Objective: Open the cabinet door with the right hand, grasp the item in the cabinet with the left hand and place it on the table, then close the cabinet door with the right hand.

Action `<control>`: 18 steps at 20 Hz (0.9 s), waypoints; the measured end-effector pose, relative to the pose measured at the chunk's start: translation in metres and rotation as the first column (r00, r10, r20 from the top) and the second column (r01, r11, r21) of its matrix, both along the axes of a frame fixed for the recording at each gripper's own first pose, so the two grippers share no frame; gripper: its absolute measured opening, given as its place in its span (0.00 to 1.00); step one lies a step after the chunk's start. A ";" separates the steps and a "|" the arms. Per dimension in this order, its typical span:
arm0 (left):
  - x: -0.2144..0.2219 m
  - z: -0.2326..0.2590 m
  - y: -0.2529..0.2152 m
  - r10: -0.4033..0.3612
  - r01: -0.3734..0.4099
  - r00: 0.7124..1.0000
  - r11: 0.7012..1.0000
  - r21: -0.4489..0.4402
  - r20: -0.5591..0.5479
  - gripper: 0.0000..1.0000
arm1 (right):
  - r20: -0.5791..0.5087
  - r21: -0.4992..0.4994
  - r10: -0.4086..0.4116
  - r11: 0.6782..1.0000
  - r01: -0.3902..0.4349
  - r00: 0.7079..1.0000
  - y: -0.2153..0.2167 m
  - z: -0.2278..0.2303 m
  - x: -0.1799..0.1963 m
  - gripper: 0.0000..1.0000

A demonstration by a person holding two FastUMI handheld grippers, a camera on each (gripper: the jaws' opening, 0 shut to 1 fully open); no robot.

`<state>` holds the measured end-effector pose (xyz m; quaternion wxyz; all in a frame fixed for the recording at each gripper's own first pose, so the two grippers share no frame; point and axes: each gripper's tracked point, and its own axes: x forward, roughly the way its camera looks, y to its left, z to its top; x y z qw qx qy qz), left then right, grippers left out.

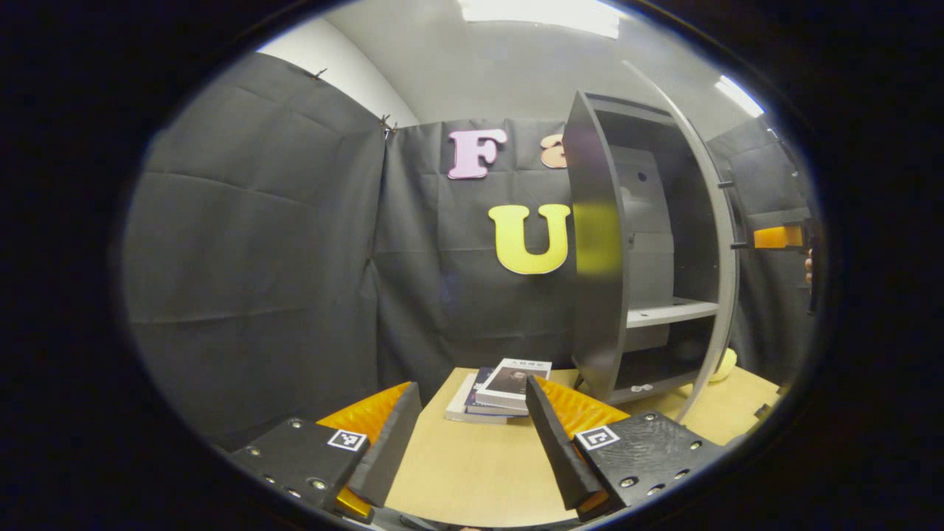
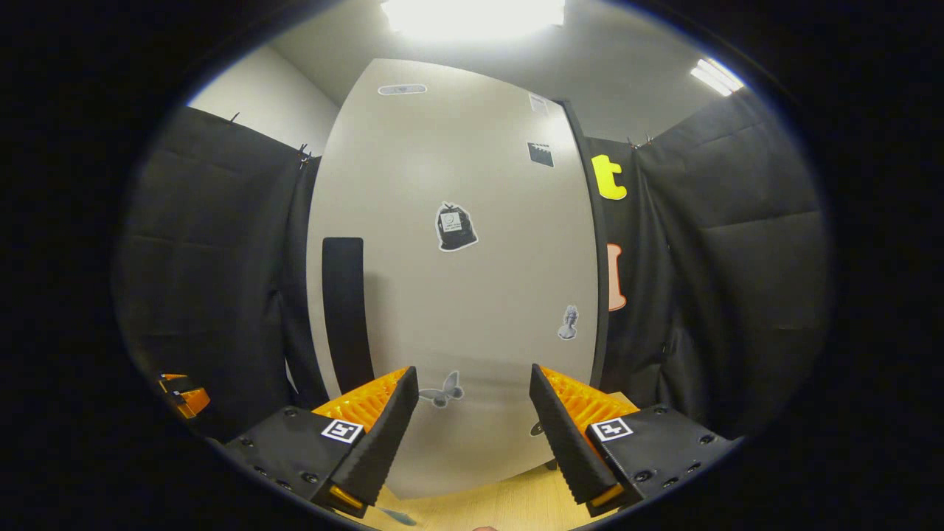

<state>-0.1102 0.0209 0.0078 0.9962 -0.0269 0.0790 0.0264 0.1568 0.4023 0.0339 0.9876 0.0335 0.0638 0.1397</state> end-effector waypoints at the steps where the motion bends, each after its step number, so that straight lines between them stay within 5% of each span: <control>1: 0.000 0.001 0.000 0.002 -0.002 1.000 1.000 -0.003 -0.002 0.87 | -0.003 0.001 0.001 1.000 -0.001 1.000 -0.001 0.001 -0.001 0.92; 9: 0.000 0.017 -0.020 0.013 -0.013 1.000 1.000 0.001 0.009 0.87 | -0.003 -0.006 -0.004 1.000 0.004 1.000 -0.041 0.002 -0.005 0.96; 18: 0.011 0.064 -0.133 -0.034 0.031 0.998 0.998 0.057 0.051 0.87 | -0.002 -0.020 -0.033 0.999 0.033 0.999 -0.134 -0.003 -0.001 0.96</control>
